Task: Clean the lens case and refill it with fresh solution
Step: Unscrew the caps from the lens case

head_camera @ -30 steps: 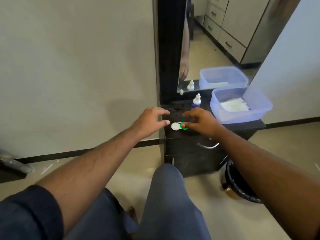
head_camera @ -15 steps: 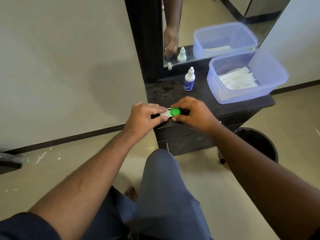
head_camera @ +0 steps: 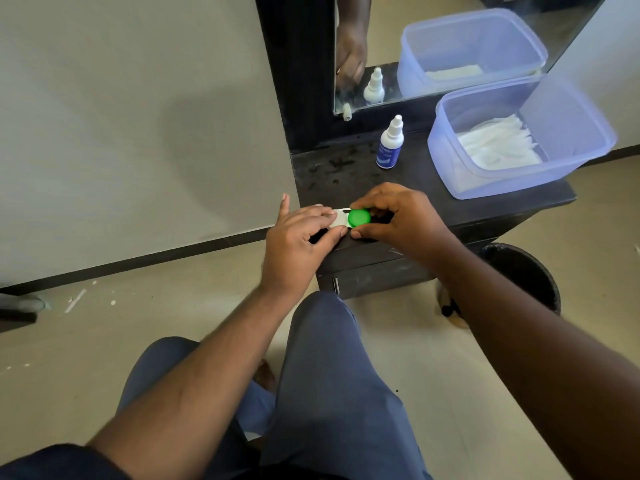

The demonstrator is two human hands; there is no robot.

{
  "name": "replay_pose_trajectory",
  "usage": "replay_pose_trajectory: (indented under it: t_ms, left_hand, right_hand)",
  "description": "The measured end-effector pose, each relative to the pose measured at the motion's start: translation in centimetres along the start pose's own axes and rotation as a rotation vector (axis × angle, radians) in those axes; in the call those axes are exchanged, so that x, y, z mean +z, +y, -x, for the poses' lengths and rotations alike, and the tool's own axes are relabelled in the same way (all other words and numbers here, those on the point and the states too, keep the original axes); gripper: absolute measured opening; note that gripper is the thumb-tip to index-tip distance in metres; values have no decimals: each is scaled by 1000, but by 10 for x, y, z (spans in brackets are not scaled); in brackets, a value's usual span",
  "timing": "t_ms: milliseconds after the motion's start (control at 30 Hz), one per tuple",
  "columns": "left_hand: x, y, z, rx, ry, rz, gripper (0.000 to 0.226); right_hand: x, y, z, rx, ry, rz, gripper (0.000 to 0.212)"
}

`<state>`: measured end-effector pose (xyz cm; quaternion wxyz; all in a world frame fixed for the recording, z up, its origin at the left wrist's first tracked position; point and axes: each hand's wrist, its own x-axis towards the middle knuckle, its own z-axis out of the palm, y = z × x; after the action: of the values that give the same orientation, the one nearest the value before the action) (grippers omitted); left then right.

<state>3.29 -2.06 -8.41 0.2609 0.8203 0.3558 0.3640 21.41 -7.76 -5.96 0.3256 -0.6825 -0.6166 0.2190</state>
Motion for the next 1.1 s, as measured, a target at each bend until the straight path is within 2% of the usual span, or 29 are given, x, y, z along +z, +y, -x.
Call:
replay_pose_trajectory:
  t_ms: [100, 233, 333, 400, 500, 667, 767, 833, 1033, 1100]
  left_hand:
    - [3, 1, 11, -52, 73, 31, 27]
    - [-1, -1, 15, -22, 115, 1, 27]
    - [-5, 1, 13, -104, -23, 63, 60]
    - [-5, 3, 14, -122, -34, 119, 71]
    - [-4, 4, 17, -62, 84, 47, 63]
    - [0, -4, 12, -15, 32, 23, 46]
    - [4, -9, 9, 54, 96, -3, 27]
    - [7, -11, 8, 97, 123, -35, 23]
    - [1, 0, 0, 6, 170, 120, 16]
    - [-6, 3, -11, 45, 164, 59, 7]
  right_hand:
    - [-1, 1, -1, -13, -8, 1, 42]
    - [0, 3, -1, -16, -4, -6, 42]
    - [0, 3, -1, -23, -2, -8, 42]
    - [0, 3, -1, -25, -2, -6, 42]
    - [0, 4, -1, -22, 7, -12, 42]
    - [1, 5, -1, -35, -1, 6, 42]
    - [1, 6, -2, -33, -7, 14, 41]
    - [0, 6, -2, -26, -7, 15, 41]
    - [0, 5, -2, 5, -11, -6, 41]
    - [0, 4, -2, 16, -15, -10, 41]
